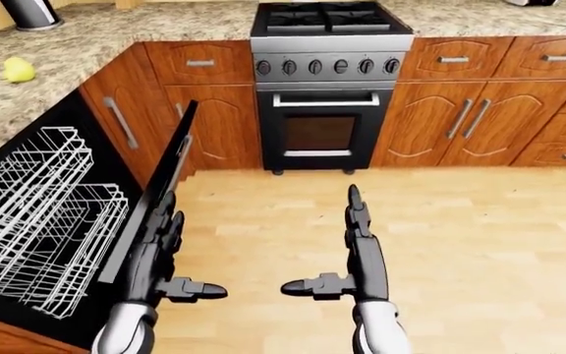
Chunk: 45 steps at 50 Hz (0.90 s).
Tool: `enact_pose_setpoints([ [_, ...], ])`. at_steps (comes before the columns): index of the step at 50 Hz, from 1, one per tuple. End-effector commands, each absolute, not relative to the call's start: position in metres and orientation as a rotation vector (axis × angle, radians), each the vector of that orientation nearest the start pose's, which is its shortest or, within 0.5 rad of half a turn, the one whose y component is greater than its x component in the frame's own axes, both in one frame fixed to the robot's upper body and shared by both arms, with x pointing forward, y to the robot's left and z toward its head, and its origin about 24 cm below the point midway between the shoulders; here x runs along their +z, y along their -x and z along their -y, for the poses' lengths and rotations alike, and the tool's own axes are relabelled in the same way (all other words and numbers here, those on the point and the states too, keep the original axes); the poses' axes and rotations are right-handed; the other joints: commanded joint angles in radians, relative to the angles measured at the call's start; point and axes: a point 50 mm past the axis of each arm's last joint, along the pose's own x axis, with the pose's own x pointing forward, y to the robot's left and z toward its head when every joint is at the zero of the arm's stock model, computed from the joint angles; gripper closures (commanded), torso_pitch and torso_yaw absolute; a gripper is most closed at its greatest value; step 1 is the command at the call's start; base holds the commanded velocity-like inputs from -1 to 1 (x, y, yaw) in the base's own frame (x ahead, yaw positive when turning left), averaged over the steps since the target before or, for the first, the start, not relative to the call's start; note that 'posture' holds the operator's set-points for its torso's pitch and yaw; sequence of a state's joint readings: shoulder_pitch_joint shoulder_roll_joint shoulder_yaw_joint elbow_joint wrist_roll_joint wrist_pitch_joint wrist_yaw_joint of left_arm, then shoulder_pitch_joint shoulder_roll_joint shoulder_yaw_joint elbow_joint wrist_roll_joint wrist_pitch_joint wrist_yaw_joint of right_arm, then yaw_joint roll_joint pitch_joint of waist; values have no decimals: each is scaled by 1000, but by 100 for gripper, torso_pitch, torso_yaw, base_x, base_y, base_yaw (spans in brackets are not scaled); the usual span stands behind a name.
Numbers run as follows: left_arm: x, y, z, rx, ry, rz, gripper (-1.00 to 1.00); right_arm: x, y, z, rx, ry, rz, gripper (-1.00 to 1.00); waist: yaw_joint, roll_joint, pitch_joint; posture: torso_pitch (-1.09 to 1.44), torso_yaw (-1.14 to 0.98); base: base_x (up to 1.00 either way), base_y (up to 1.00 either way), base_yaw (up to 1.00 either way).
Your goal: Close the dishwasher door
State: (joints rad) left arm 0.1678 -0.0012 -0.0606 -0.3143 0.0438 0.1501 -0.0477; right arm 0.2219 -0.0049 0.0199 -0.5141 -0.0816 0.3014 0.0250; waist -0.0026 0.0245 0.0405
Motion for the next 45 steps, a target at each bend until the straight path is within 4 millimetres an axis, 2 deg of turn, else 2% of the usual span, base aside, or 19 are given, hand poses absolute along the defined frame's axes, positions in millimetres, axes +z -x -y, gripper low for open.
enact_pose_setpoints([
  [1,79,-222,-144,-49,-41,92,-100,99,-208,156,-30,83,80,-100,3,-2,-9,0,0,0,9,0],
  [3,79,-222,-144,-50,-41,92,-100,99,-208,156,-29,84,80,-100,5,8,-3,0,0,0,10,0],
  [7,79,-223,-144,-48,-42,92,-100,99,-209,156,-30,85,79,-100,-3,-5,1,0,0,0,13,0],
  [10,80,-223,-145,-47,-41,94,-100,98,-208,157,-32,83,78,-100,-3,-48,-9,0,0,0,21,0],
  [12,80,-223,-145,-47,-42,95,-100,98,-207,157,-33,81,77,-100,-4,-102,-23,0,0,0,21,0],
  [13,81,-222,-144,-48,-42,95,-100,98,-207,157,-34,81,78,-100,-11,-59,-13,0,0,0,20,0],
  [15,81,-222,-145,-46,-41,97,-100,98,-208,157,-33,80,77,-100,-9,-77,-14,0,0,0,21,0],
  [17,81,-222,-145,-45,-40,96,-100,98,-208,156,-31,80,78,-100,-9,-73,-21,0,0,0,21,0],
  [21,82,-222,-144,-46,-41,97,-100,98,-207,157,-34,78,77,-100,-7,-32,-3,0,0,0,21,0],
  [23,82,-222,-144,-46,-42,97,-100,97,-207,157,-35,78,76,-100,-9,2,-2,0,0,0,22,0],
  [25,83,-222,-145,-46,-40,99,-100,97,-207,157,-34,78,76,-100,-5,76,-24,0,0,0,21,0],
  [26,83,-222,-145,-45,-40,99,-100,97,-207,157,-34,78,76,-100,4,38,-19,0,0,0,20,0],
  [28,83,-222,-145,-45,-40,99,-100,97,-207,157,-34,77,76,-100,6,33,-9,0,0,0,21,0],
  [34,84,-221,-145,-44,-41,102,-100,97,-206,158,-36,75,76,-100,2,-25,-6,0,0,0,21,0],
  [36,83,-221,-145,-45,-41,102,-100,97,-206,158,-36,75,76,-100,1,-51,-4,0,0,0,21,0],
  [38,83,-221,-144,-46,-41,102,-100,97,-206,158,-35,75,77,-100,-3,-98,-14,0,0,0,21,0],
  [40,83,-221,-144,-46,-41,101,-100,98,-207,158,-35,75,78,-100,-15,-71,-10,0,0,0,21,0],
  [42,83,-221,-144,-48,-41,101,-100,98,-207,157,-34,75,77,-100,-10,-79,-11,0,0,0,20,0],
  [45,82,-221,-144,-48,-41,100,-100,99,-207,157,-32,76,78,-100,-6,-60,-16,0,0,0,21,0],
])
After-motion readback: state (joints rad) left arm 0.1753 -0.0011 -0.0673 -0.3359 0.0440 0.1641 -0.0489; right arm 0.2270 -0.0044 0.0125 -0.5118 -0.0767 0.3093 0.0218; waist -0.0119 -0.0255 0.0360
